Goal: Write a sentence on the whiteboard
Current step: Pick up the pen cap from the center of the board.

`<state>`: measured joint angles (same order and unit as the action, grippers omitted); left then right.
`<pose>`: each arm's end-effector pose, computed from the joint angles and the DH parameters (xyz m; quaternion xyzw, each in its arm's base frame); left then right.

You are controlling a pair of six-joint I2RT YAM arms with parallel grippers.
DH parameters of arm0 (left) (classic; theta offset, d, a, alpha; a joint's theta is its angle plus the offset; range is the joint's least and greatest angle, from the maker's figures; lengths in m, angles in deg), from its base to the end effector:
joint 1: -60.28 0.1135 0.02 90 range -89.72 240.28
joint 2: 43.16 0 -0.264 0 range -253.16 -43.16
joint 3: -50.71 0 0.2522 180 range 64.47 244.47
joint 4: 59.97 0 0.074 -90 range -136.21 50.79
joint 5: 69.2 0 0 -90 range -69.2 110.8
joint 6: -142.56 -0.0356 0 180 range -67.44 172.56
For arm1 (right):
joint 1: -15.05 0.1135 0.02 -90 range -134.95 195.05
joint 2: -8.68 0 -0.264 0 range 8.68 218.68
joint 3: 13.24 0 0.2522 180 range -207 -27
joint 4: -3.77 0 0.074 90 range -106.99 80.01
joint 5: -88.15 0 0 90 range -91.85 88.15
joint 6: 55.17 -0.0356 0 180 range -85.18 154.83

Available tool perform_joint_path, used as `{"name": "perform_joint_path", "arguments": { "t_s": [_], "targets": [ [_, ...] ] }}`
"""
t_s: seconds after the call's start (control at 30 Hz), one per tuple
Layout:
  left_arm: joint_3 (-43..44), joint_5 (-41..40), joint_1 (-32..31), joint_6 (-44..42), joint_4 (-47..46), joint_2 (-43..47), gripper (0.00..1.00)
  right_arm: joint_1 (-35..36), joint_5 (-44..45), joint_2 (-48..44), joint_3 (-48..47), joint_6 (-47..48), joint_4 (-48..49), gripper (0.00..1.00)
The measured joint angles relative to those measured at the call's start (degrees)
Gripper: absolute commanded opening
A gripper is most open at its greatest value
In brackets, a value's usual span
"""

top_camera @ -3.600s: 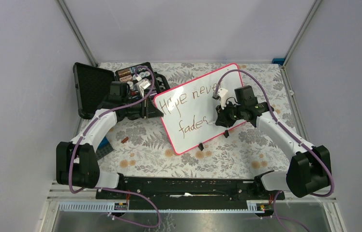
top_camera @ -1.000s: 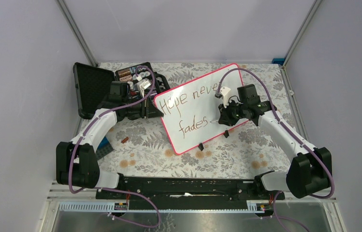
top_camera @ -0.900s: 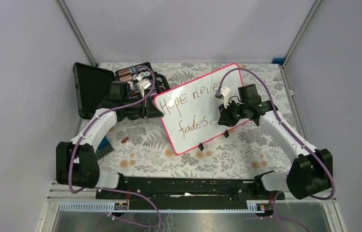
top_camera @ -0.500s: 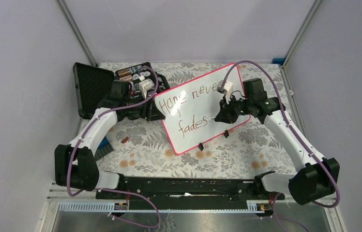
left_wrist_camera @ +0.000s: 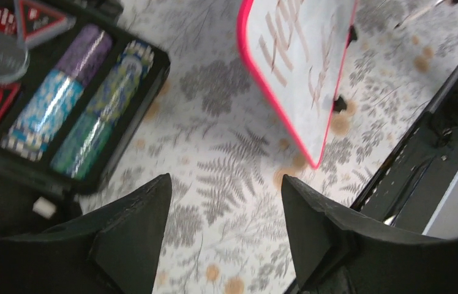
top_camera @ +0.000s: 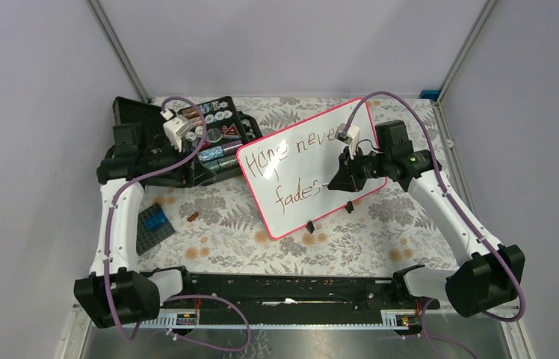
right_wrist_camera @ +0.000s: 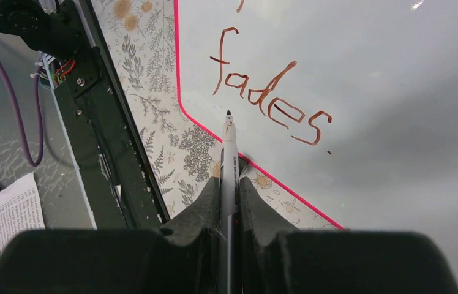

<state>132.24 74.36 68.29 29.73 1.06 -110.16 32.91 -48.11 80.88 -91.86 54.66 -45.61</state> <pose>0.2283 0.0032 0.3508 0.2725 0.8007 -0.3155 0.4302 0.2416 0.1049 0.3259 -0.4207 0.7474 0.3538 0.3731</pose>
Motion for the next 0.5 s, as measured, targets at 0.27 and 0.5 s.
{"name": "perform_joint_path", "arguments": {
  "t_s": [0.27,0.5],
  "targets": [
    [-5.03,-8.9,8.87,-16.59,13.14,1.7,0.59,0.0,-1.36,0.0,0.13,-1.66,0.42,0.0],
    [-14.45,-17.62,8.98,-23.32,10.58,1.68,0.55,0.0,-1.49,0.0,0.7,-3.23,2.12,0.0]
  ]
}}
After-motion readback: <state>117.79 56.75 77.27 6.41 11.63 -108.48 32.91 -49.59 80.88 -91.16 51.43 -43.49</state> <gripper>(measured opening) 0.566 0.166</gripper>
